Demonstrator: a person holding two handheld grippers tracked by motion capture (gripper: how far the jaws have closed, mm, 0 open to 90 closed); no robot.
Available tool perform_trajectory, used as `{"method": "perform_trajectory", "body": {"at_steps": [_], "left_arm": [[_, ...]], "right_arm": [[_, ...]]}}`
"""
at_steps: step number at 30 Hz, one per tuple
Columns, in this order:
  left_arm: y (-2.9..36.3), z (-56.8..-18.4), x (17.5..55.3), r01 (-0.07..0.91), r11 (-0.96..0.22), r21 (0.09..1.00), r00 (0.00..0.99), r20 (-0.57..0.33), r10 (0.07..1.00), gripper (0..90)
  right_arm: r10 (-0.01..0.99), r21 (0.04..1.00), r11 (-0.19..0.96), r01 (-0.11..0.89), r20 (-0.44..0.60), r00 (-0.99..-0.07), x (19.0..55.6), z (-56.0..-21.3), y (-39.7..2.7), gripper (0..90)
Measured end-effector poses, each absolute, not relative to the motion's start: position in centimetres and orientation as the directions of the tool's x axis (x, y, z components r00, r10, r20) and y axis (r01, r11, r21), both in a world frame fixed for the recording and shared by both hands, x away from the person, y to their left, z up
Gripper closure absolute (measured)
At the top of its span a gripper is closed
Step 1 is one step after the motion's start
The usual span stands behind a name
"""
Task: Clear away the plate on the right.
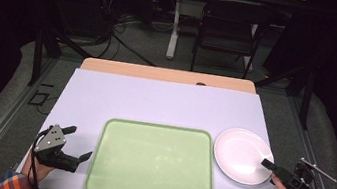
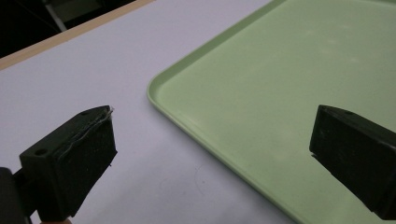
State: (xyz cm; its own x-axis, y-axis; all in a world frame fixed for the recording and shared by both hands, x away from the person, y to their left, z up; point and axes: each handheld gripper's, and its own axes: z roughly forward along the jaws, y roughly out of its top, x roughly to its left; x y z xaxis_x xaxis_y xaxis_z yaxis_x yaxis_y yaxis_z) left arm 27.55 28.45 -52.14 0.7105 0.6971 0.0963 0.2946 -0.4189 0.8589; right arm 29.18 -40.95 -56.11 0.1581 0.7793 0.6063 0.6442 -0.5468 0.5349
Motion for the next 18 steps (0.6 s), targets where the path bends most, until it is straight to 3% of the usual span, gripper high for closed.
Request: {"method": "perform_trajectory", "body": {"at_steps": [8,18], "left_arm": [[28.46,-52.12,27.74,0.303,-0.41,0.86,0.704,0.088,0.705,0.1],[28.24,-52.13,27.95,0.305,-0.416,0.857,0.708,0.088,0.701,0.1]], "right_arm": [[0.756,0.52,-0.587,0.621,0.626,0.19,29.16,-56.68,-41.51,63.4],[0.772,0.536,-0.582,0.612,0.601,0.207,29.42,-56.79,-41.33,71.1]]}}
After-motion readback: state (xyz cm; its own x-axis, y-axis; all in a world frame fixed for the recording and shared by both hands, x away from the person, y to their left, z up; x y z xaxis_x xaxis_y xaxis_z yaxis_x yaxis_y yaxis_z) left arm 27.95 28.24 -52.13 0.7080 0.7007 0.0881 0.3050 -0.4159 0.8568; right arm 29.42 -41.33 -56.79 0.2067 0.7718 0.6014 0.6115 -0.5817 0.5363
